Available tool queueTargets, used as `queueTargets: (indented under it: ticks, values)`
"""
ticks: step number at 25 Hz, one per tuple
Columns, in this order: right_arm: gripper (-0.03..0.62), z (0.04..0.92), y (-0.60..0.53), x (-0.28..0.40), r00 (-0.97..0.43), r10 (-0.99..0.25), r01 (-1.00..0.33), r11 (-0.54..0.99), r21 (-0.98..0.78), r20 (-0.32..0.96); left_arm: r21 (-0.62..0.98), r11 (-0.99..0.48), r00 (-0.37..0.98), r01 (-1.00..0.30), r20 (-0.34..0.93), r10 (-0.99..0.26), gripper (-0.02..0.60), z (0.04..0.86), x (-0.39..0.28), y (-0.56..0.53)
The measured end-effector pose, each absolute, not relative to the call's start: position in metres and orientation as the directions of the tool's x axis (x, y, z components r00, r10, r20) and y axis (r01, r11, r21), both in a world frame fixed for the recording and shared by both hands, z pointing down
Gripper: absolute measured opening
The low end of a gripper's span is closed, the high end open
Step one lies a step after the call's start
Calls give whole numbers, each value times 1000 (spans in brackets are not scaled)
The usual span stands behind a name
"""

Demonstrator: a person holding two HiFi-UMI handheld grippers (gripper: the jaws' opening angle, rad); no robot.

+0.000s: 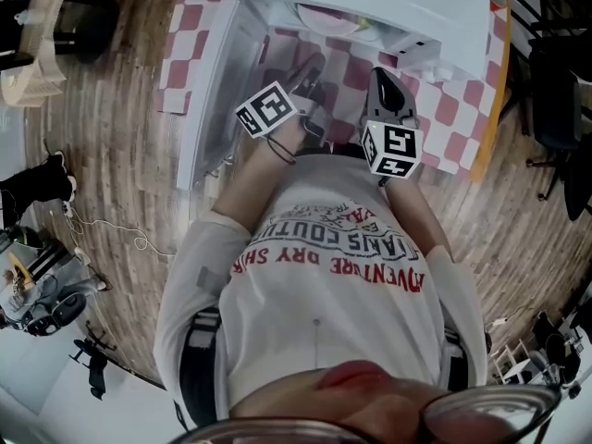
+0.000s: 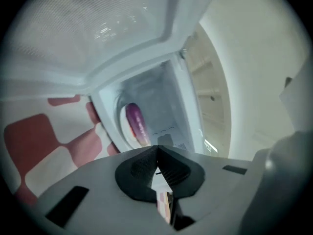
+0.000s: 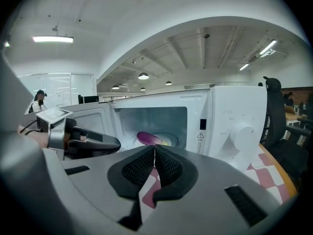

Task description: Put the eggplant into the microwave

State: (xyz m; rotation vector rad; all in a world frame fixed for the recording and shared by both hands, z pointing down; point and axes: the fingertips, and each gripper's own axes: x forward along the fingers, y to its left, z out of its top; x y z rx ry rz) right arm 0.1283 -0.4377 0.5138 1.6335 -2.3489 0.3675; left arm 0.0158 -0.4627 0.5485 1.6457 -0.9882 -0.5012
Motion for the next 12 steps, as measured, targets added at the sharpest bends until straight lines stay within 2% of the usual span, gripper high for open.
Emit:
queueTargets:
  ticks: [3,7,9,12]
  values:
    - [26,508,-437,126,-339,-878,-939,335,-73,338,828,-276,611,-489,99,-785,26,503,23,-456]
    - [26,498,-436,120,-352,-878,-935,344,-84,323,434,-524,624,-733,124,-771,26,461,28,-451]
    - [26,492,-436,117,-361,-880,-932,356,-73,309,281,-567,619,-774,146,-772,26,453,31,-450]
    - [26,486,-435,113,-366,-877,-928,369,-50,312,188,-617,645,-764,181,-743,26,448,38,-444]
